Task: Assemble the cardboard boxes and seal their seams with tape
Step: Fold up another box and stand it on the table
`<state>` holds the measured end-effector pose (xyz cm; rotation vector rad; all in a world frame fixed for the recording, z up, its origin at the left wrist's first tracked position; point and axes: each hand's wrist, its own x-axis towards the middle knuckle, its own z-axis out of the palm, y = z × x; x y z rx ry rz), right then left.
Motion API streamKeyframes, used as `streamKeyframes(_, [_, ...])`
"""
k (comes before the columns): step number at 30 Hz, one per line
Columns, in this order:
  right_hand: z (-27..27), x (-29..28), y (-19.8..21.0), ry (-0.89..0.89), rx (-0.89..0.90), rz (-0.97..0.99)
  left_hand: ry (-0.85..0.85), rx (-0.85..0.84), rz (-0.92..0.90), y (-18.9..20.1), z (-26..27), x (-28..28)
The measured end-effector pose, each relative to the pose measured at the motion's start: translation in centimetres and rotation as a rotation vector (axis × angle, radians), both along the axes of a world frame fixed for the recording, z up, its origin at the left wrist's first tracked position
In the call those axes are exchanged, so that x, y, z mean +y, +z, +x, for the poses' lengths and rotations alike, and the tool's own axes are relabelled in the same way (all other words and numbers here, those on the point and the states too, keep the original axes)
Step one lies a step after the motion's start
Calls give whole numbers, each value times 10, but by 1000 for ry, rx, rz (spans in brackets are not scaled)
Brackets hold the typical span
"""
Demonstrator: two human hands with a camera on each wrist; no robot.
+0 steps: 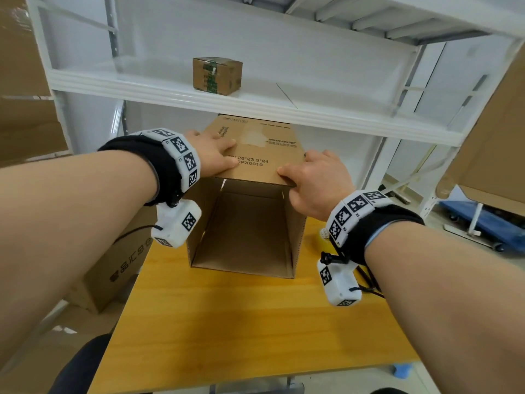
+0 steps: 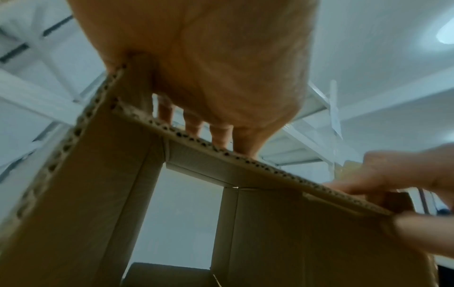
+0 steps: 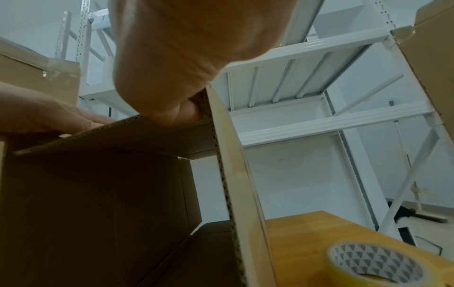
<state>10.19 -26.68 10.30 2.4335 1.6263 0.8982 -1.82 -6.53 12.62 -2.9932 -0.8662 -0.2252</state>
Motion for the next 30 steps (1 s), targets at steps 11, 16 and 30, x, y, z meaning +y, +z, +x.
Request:
streamKeyframes(11, [28,12,21,-151,444,364,77,99,91,11,24,-16])
streamKeyframes(16, [41,24,40,-260,685,25,155,7,68,-1,41,-9])
streamKeyframes(30, [56,53,37,-336,505,-22,240,-336,342,-46,61,-12])
